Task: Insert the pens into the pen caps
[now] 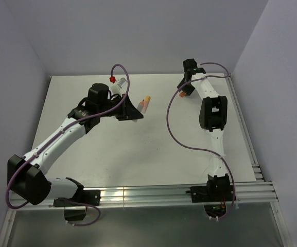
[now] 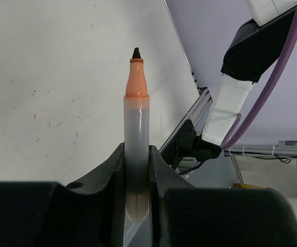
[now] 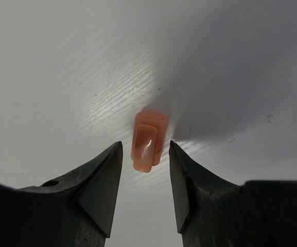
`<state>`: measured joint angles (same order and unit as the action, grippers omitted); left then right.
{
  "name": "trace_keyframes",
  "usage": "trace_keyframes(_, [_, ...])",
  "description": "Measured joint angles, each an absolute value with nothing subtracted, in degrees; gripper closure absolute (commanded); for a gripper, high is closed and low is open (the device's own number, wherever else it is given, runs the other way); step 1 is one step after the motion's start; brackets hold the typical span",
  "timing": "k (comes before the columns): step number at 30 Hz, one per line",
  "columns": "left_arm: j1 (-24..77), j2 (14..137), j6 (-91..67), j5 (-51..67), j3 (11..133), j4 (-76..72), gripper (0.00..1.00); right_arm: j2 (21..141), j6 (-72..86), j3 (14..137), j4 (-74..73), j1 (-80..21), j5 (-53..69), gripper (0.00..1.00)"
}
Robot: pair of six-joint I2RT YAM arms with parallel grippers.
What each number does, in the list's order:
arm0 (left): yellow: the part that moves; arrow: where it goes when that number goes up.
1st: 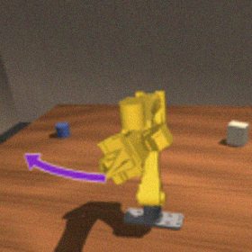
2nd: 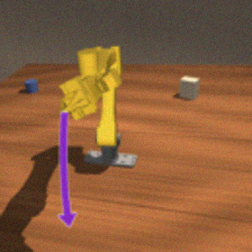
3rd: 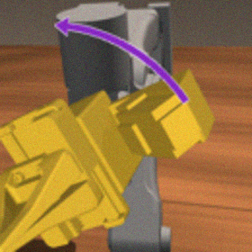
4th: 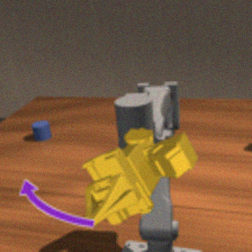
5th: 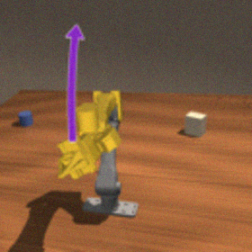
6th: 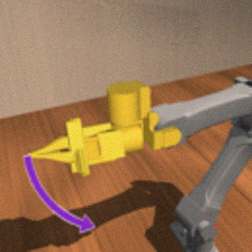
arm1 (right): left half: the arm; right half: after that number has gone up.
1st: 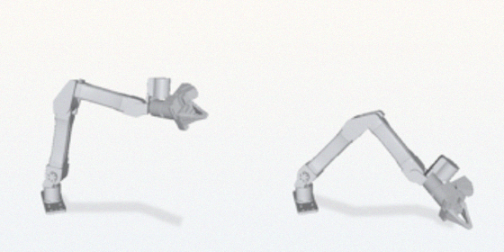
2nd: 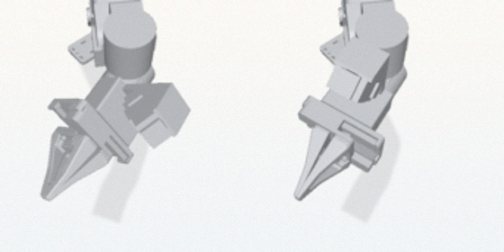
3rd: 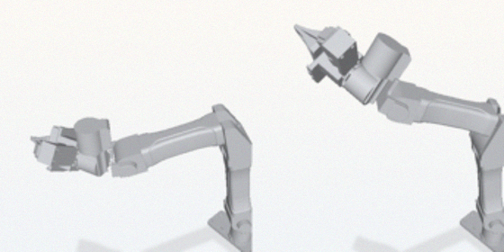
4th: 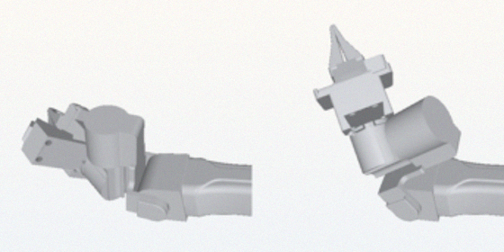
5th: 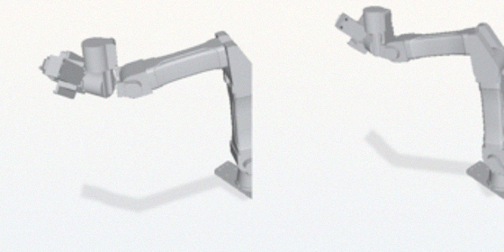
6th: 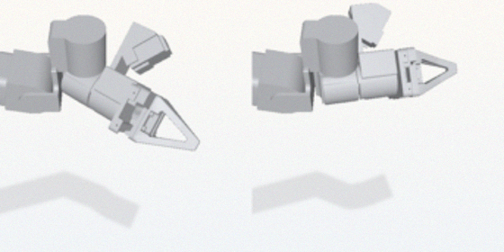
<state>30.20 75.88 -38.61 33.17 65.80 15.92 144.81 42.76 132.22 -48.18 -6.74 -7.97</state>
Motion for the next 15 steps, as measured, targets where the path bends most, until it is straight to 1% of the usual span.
trace_keyframes(13, [30.20,75.88,-38.63,33.39,65.80,15.73,1.00,146.82,41.89,134.08,-49.04,-6.59,-7.92,0.53])
trace_keyframes(15, [30.20,75.88,-38.63,33.39,65.80,15.73,1.00,146.85,41.63,134.19,-49.08,-6.59,-7.92,0.57])
